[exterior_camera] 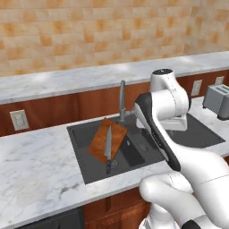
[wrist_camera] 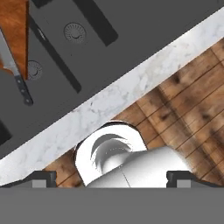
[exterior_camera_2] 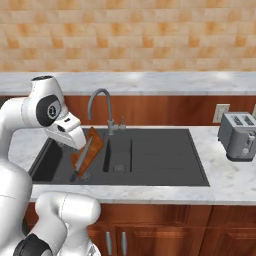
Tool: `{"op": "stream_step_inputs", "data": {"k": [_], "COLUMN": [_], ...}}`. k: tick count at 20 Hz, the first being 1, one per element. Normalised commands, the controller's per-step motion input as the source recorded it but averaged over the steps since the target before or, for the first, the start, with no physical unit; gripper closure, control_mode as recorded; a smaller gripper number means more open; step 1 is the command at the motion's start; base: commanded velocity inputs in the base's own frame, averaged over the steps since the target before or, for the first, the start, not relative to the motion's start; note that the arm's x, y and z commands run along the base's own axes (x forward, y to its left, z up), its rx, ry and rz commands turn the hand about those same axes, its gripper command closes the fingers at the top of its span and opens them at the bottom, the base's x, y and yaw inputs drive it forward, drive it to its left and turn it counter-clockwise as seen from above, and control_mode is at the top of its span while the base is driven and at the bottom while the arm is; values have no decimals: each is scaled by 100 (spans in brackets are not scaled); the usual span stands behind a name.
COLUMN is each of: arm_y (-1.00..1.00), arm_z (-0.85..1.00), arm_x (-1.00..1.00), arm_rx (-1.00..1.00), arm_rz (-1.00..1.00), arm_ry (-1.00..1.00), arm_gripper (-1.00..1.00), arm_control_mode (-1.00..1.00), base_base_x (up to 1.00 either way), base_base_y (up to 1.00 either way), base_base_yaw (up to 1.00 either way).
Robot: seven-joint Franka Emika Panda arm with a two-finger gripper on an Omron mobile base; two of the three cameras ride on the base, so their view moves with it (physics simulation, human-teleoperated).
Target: Move the cutting board and knife to the sink. Then move spray from the cabinet to the counter.
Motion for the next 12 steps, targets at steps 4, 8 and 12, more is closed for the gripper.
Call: {"op": "stream_step_inputs", "data": {"k": [4, 8, 12], "arm_y": [-33, -3, 0], "arm_z": [0, 0, 0], "arm_x": [-19, -6, 0], "arm_rx": [-2, 0, 0], "arm_rz": [13, 1, 0], "arm_ry": [0, 0, 0], "arm_gripper": [-100, -100, -100], "arm_control_mode": [-100, 100, 100], "base_base_x": [0, -54, -93], "base_base_y": [0, -19, -79], "base_base_yaw": [0, 0, -35]}}
